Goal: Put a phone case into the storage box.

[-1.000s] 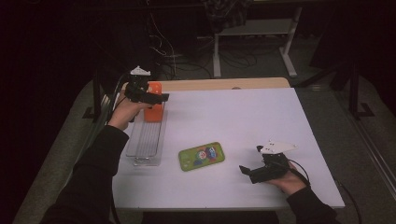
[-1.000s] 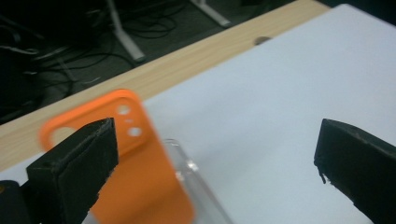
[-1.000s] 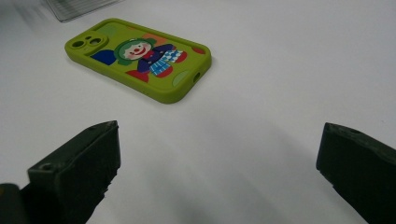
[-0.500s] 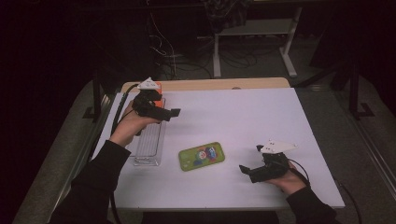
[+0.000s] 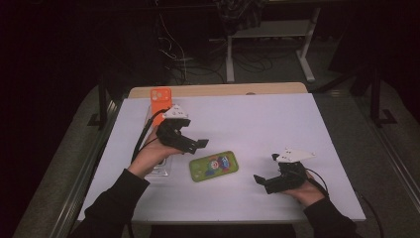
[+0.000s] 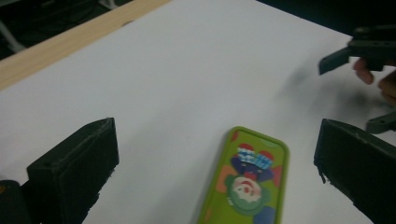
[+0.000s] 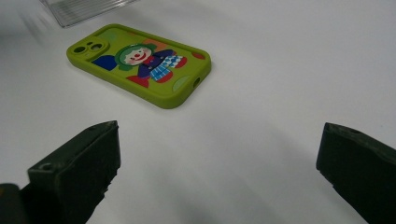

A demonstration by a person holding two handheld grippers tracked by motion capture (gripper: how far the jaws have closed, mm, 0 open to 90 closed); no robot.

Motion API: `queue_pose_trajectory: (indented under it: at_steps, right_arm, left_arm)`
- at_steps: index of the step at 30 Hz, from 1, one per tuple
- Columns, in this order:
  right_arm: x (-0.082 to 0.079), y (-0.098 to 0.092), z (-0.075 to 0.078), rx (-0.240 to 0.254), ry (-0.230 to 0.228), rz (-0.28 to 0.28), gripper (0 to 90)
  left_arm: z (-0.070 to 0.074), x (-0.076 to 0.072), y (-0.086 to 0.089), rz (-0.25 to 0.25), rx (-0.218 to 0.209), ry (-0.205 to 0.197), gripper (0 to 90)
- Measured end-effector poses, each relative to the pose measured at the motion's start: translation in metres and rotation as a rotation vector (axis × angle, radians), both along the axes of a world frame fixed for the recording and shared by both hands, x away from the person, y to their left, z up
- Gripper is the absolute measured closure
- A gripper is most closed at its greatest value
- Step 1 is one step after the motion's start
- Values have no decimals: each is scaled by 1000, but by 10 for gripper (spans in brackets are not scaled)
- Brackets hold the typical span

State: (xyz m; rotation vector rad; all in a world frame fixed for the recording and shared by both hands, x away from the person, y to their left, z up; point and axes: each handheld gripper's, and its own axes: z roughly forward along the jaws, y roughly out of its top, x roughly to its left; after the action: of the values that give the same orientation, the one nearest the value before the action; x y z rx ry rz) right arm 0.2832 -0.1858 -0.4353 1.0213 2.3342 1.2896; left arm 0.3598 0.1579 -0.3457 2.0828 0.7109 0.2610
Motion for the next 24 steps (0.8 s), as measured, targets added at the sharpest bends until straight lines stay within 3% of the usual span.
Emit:
queue_pose_trajectory:
  at_steps: [8,10,14,17,24]
  right_arm:
    - [0,0,0,-4,-1,2,0]
    - [0,0,0,-4,0,3,0]
    - [1,0,1,-5,-2,2,0]
    - [0,1,1,-7,2,2,0]
    - [1,1,1,-10,0,3,0]
  left_arm:
    - [-18,-13,-14,-15,5,24,3]
    - [-21,-16,-16,-17,-6,29,44]
    - [-27,-15,-21,-30,13,15,120]
    - [-31,-14,-25,-29,27,28,169]
    - [-39,-3,-35,-2,52,17,477]
